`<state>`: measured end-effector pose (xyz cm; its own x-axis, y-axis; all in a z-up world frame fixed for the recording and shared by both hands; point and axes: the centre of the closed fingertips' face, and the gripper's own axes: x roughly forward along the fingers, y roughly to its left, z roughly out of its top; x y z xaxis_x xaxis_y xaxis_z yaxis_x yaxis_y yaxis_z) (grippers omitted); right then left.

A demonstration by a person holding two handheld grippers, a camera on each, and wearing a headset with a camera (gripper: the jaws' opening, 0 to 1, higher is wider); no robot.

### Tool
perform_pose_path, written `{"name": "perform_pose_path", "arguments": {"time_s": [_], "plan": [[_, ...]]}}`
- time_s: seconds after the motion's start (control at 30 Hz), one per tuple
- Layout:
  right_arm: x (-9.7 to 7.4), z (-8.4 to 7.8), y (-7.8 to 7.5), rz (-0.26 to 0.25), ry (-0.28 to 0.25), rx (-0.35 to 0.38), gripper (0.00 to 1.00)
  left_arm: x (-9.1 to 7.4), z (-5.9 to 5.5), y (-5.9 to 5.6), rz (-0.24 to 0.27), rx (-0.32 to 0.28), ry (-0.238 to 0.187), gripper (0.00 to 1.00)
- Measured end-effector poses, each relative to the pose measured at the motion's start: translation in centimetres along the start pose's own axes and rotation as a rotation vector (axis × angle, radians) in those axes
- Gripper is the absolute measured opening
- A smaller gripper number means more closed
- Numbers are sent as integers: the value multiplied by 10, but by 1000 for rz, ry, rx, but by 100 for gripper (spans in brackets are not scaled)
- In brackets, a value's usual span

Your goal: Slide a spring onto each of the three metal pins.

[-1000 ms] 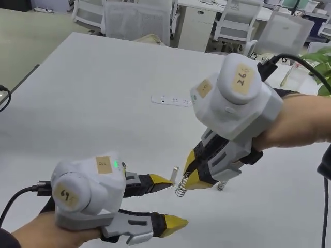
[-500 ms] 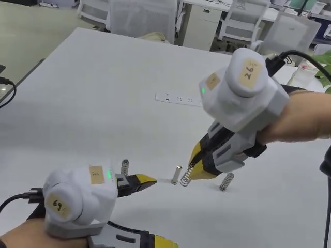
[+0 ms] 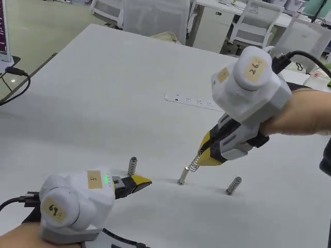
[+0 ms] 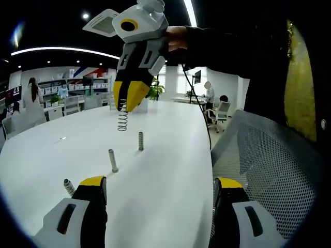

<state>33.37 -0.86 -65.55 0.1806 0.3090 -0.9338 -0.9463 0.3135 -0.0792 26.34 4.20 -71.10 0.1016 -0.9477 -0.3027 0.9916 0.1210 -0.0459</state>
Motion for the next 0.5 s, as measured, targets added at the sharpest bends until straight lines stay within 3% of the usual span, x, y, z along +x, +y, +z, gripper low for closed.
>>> {"name": "perform_pose_path", "arguments": {"time_s": [0.23, 0.5], "plan": [[10, -2, -16, -28, 24, 11, 8, -5, -1, 4, 21, -18, -22, 86], [22, -6, -25, -16, 42, 38, 8, -6, -1, 4, 23, -31, -32, 86]]}}
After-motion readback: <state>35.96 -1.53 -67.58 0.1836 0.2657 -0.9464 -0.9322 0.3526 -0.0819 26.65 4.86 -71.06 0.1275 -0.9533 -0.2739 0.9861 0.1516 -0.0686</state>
